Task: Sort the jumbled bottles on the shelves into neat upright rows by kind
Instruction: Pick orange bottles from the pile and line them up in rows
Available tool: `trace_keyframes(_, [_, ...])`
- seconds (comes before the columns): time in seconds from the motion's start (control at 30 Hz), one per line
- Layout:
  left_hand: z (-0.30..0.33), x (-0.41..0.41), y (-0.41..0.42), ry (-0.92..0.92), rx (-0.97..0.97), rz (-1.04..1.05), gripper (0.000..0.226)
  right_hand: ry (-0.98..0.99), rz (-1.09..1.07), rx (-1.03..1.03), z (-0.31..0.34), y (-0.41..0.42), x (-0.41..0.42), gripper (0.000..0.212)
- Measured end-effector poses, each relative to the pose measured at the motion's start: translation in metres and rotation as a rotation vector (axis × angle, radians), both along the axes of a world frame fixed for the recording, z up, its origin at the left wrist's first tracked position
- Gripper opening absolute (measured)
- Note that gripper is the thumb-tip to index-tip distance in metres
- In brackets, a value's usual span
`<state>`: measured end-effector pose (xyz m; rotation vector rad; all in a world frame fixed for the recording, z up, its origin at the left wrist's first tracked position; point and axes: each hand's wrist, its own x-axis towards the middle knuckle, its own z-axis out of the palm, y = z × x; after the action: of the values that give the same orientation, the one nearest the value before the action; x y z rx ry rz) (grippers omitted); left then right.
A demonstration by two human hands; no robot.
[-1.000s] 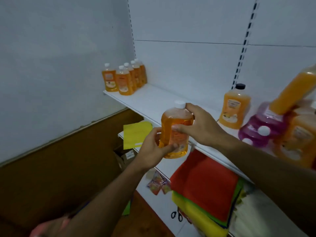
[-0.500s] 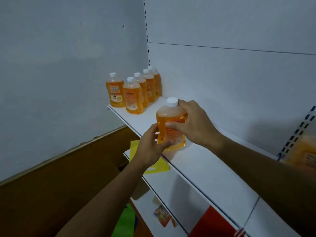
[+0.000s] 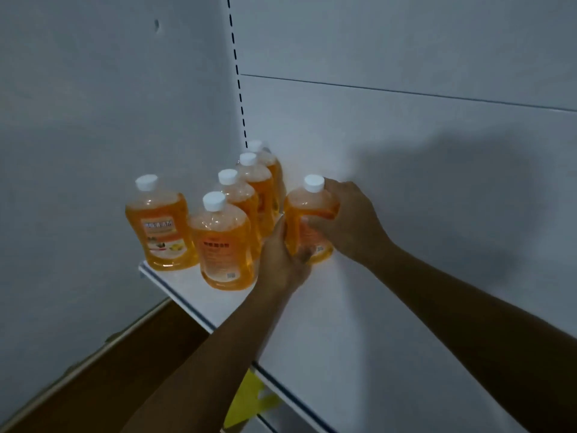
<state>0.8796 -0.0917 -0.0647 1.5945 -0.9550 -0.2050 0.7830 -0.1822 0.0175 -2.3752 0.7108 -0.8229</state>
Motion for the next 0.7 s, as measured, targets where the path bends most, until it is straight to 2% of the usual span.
trace_keyframes(0.03, [0.006,0.007,-0.008,0.013,-0.004,0.035,0.014,-0.013,-0.021,0.019,-0.001,-0.006,0.010,0.066])
trace_keyframes(0.13, [0.004,0.034,-0.035,0.252,-0.186,0.003,0.030,-0.052,-0.064,0.053,-0.005,-0.021,0.036,0.062])
trace_keyframes(0.2, [0.006,0.043,-0.042,0.311,-0.228,-0.024,0.037,-0.083,-0.093,0.057,-0.009,-0.028,0.048,0.062])
trace_keyframes(0.3, [0.009,0.042,-0.052,0.251,-0.215,0.034,0.038,-0.078,-0.128,0.051,-0.010,-0.031,0.055,0.065])
trace_keyframes(0.37, [0.012,0.041,-0.051,0.266,-0.192,-0.035,0.048,-0.048,-0.140,0.046,-0.011,-0.031,0.056,0.066])
trace_keyframes(0.43, [0.004,0.040,-0.049,0.082,-0.090,0.036,0.042,-0.011,-0.155,0.066,-0.011,-0.029,0.053,0.069])
trace_keyframes(0.47, [-0.002,0.042,-0.046,-0.071,0.018,0.084,0.027,0.010,-0.162,0.074,-0.010,-0.028,0.049,0.071])
trace_keyframes(0.5, [-0.010,0.042,-0.044,-0.147,0.141,0.044,0.030,0.028,-0.167,0.074,-0.009,-0.025,0.043,0.074])
trace_keyframes(0.53, [-0.017,0.042,-0.042,-0.137,0.214,0.039,0.056,0.046,-0.166,0.063,-0.007,-0.022,0.036,0.073])
trace_keyframes(0.57, [-0.020,0.040,-0.039,-0.146,0.237,0.066,0.073,0.057,-0.152,0.040,-0.003,-0.017,0.028,0.070])
trace_keyframes(0.63, [-0.020,0.027,-0.029,-0.150,0.230,0.070,0.085,0.099,-0.122,-0.007,0.001,-0.006,0.007,0.063])
trace_keyframes(0.7, [-0.023,0.015,-0.015,-0.135,0.240,0.046,0.088,0.154,-0.137,-0.039,0.002,0.004,-0.016,0.071])
